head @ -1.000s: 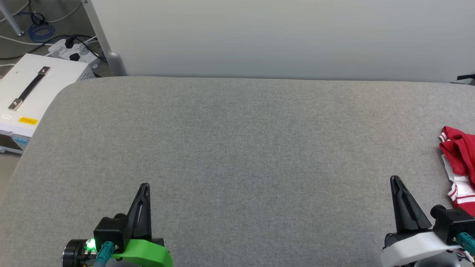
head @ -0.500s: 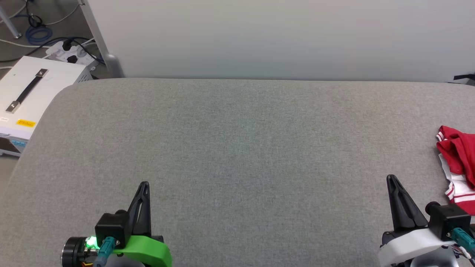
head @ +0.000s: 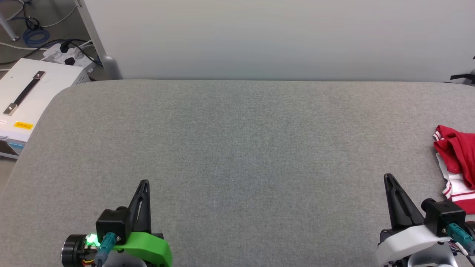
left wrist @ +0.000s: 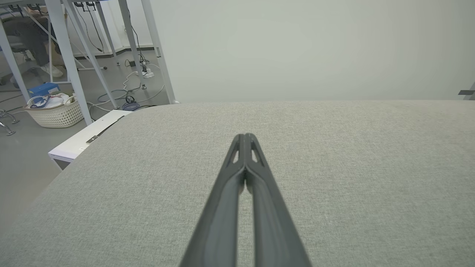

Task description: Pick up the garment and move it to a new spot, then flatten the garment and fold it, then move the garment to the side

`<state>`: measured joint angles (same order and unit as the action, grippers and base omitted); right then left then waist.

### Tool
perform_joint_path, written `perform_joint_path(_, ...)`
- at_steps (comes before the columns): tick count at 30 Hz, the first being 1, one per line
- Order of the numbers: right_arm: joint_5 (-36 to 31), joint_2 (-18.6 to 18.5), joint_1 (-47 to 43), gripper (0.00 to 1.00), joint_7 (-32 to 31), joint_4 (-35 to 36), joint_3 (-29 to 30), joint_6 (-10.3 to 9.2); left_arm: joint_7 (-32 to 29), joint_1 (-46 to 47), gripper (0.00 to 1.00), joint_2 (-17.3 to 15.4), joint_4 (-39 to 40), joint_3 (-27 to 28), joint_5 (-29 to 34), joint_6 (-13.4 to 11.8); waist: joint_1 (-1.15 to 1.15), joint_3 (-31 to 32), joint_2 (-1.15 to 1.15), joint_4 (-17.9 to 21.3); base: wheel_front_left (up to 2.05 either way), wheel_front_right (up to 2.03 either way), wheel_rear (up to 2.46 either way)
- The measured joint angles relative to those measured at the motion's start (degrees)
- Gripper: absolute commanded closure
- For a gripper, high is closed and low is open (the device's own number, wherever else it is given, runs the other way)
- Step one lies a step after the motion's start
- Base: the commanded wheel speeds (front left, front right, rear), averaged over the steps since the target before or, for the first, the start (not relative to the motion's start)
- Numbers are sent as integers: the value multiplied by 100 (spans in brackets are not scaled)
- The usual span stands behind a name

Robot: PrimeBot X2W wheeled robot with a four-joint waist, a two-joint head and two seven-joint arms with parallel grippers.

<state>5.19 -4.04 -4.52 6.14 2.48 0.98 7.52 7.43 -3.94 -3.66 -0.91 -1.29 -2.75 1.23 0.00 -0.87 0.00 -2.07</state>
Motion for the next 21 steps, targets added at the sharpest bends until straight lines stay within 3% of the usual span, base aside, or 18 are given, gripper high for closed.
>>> perform_joint_path(21, -151, 26, 120, 100, -197, -75, -33, 0, -246, 86, 100, 14, 24, 37, 79, -23, 0, 29, 0, 70, 0, 0, 0)
